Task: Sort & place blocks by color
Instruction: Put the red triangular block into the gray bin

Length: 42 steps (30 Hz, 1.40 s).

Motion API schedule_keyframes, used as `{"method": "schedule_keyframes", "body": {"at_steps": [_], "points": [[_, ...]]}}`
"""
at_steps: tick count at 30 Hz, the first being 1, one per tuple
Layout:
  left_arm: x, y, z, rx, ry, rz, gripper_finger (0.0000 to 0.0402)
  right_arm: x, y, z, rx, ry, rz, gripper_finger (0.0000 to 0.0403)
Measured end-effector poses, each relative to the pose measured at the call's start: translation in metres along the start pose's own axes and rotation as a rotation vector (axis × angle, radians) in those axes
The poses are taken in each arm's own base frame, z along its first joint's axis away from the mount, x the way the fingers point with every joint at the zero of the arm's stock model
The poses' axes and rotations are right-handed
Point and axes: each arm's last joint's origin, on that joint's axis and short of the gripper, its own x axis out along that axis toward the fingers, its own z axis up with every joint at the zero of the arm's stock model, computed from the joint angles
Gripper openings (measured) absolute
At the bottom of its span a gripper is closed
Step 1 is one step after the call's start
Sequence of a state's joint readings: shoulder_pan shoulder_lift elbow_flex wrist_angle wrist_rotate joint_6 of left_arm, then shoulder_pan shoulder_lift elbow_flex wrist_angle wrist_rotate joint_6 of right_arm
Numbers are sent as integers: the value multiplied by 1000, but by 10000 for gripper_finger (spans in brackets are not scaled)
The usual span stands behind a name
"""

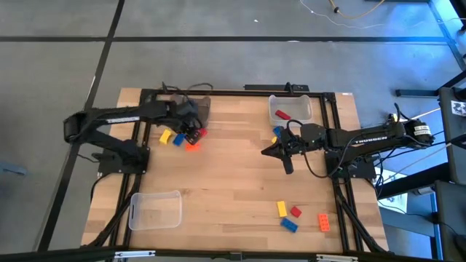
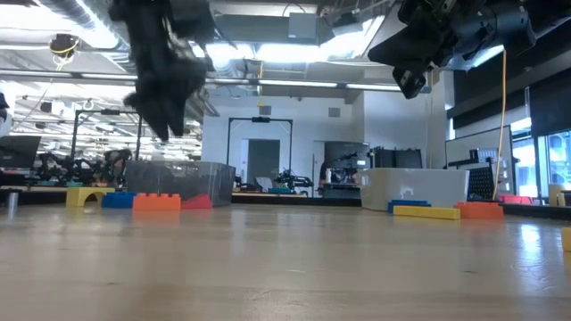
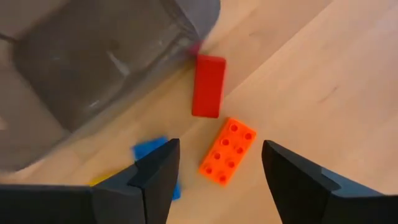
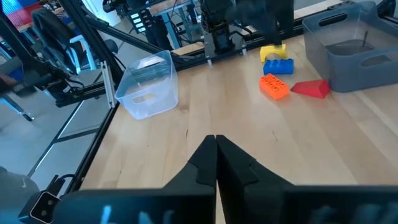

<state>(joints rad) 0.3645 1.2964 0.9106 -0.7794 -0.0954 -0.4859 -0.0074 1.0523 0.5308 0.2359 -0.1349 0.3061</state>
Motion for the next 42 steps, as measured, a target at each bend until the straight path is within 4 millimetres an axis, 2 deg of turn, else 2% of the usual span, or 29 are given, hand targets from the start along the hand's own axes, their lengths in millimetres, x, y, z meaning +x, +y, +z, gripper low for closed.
{"method": "schedule_keyframes", "body": {"at_steps": [3, 6, 10, 16, 25, 42], "points": [[28, -1, -7, -28, -3, -42, 220, 0, 0, 0, 2, 0, 0, 0], [47, 1, -14, -36, -9, -51, 220, 0, 0, 0, 3, 0, 0, 0], [66, 1, -16, -3, -1, -19, 224, 0, 0, 0, 4, 0, -1, 0], [85, 1, -10, 7, -19, -3, 224, 0, 0, 0, 6, 0, -1, 0], [99, 8, -5, 10, -61, 90, 224, 0, 0, 0, 7, 0, -2, 0], [100, 7, -1, 45, -85, 67, 219, 0, 0, 0, 1, 1, -2, 0]]}}
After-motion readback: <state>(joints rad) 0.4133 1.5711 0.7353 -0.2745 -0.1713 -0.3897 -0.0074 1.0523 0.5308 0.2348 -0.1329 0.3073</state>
